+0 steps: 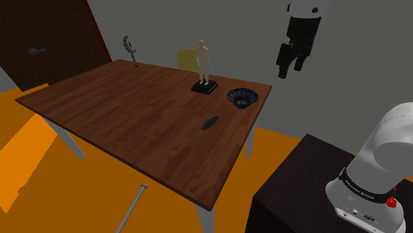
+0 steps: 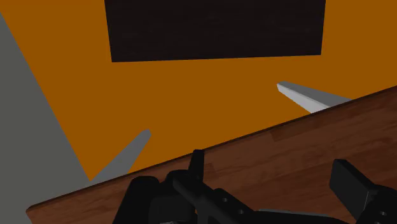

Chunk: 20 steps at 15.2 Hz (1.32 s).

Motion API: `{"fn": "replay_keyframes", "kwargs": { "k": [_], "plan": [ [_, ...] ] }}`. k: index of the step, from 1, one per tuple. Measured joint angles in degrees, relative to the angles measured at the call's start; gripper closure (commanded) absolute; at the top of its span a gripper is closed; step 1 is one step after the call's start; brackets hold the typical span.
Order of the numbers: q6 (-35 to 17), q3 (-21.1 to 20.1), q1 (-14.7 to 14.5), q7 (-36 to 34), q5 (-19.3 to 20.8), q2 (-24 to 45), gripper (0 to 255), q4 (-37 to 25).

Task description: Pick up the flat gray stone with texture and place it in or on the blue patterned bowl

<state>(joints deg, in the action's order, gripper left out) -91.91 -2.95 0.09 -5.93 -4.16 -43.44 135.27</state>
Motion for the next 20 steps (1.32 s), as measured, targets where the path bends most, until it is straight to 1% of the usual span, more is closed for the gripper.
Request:
{"fn": "replay_keyframes", "kwargs": {
  "k": [1, 3, 9, 12, 16, 20],
  "plan": [
    [0.0, 0.0, 0.0, 0.0, 0.0, 0.0, 0, 0.0],
    [-1.7, -1.8, 0.4, -3.5, -1.0, 1.2, 0, 0.6],
    [-9.7, -9.8, 2.9, -20.3, -4.2, 9.3, 0, 0.7],
    [-13.8, -13.9, 4.6, -29.4, -4.8, 15.4, 0, -1.2],
    [-19.0, -18.4, 6.7, -41.4, -4.2, 23.3, 0, -3.3],
    [-23.2, -22.2, 8.7, -54.2, -1.3, 33.2, 0, -8.1]
  ]
}}
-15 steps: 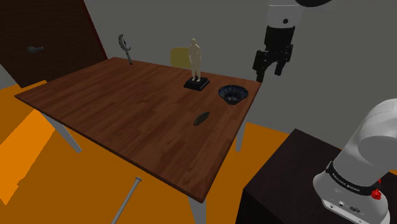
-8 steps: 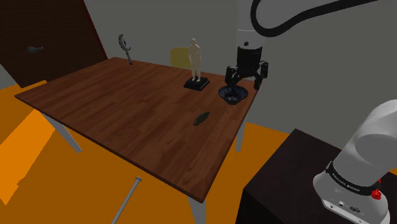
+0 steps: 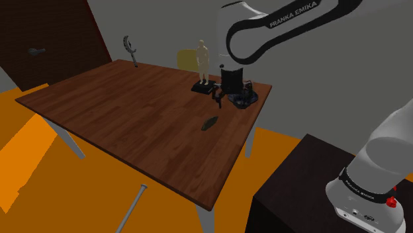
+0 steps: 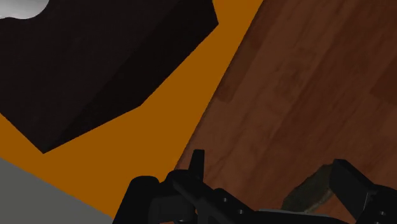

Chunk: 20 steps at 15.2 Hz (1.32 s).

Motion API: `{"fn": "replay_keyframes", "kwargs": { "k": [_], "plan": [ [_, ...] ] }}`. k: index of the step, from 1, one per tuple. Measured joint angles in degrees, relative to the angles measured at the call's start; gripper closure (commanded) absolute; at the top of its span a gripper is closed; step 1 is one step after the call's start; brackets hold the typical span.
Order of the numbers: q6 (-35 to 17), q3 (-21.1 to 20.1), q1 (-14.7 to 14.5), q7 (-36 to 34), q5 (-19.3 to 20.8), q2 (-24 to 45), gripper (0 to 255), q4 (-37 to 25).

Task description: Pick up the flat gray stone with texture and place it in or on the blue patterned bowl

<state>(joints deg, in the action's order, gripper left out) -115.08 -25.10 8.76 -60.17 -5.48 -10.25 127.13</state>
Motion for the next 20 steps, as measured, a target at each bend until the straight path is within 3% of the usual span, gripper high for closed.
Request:
{"fn": "replay_keyframes", "kwargs": {
  "k": [5, 12, 17, 20],
  "plan": [
    [-3.8, -1.7, 0.9, -15.9, 5.7, 12.7, 0, -6.8],
    [-5.2, 1.7, -1.2, -34.5, 12.8, 29.4, 0, -19.4],
    [-5.3, 5.4, -3.2, -44.4, 14.8, 39.3, 0, -28.2],
    [-6.6, 6.2, -3.5, -45.7, 15.2, 41.4, 0, -28.9]
  ]
}}
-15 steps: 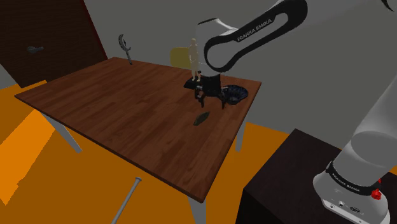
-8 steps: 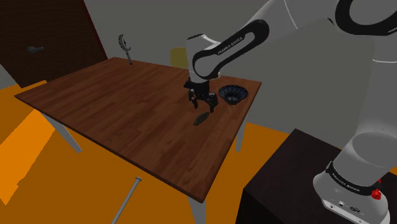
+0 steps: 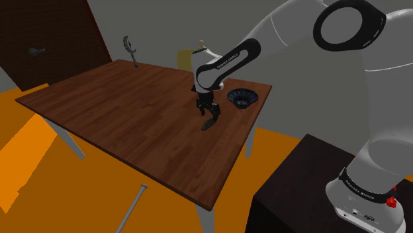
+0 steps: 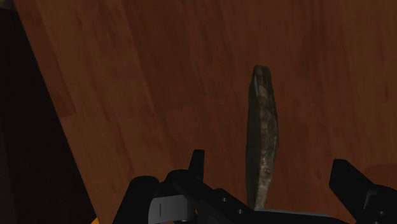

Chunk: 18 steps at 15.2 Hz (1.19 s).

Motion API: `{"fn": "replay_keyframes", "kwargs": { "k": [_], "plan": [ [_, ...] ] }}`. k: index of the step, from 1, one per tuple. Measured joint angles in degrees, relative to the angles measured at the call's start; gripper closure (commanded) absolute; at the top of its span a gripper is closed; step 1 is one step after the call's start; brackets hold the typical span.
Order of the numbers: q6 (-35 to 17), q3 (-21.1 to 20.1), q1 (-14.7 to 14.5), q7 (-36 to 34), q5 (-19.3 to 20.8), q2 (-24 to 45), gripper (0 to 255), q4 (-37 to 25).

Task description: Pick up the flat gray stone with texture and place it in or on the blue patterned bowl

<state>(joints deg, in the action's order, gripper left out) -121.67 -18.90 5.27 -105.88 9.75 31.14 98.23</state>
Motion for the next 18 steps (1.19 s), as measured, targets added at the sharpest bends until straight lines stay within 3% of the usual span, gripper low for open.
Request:
{"fn": "replay_keyframes", "kwargs": {
  "k": [11, 12, 18],
  "plan": [
    [-3.3, 0.6, -0.4, -0.7, 0.8, 2.2, 0, 1.2],
    [-3.3, 0.6, -0.4, -0.7, 0.8, 2.2, 255, 1.2],
    [-3.3, 0.6, -0.4, -0.7, 0.8, 2.2, 255, 1.2]
  ]
}}
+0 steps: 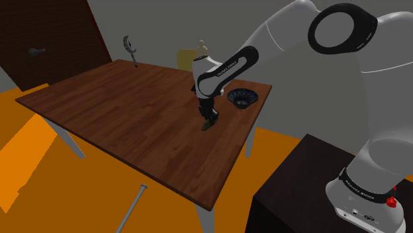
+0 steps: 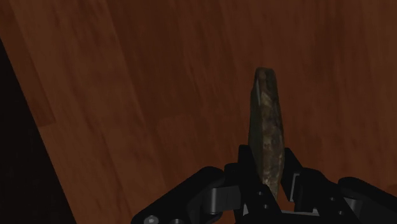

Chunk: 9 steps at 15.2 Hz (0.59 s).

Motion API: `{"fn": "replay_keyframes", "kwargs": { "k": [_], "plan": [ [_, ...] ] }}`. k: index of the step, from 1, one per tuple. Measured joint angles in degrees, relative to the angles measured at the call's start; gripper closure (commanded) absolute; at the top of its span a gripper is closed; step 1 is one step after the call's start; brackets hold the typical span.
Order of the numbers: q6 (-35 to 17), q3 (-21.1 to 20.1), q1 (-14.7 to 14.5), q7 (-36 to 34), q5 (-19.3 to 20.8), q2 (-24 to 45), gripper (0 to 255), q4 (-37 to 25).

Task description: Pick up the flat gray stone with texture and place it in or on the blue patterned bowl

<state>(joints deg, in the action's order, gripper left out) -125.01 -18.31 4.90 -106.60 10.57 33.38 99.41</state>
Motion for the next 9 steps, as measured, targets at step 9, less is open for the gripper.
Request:
{"fn": "replay_keyframes", "kwargs": {
  "k": [9],
  "plan": [
    [2.2, -0.4, 0.2, 0.3, -0.6, -1.7, 255, -0.6]
  ]
}}
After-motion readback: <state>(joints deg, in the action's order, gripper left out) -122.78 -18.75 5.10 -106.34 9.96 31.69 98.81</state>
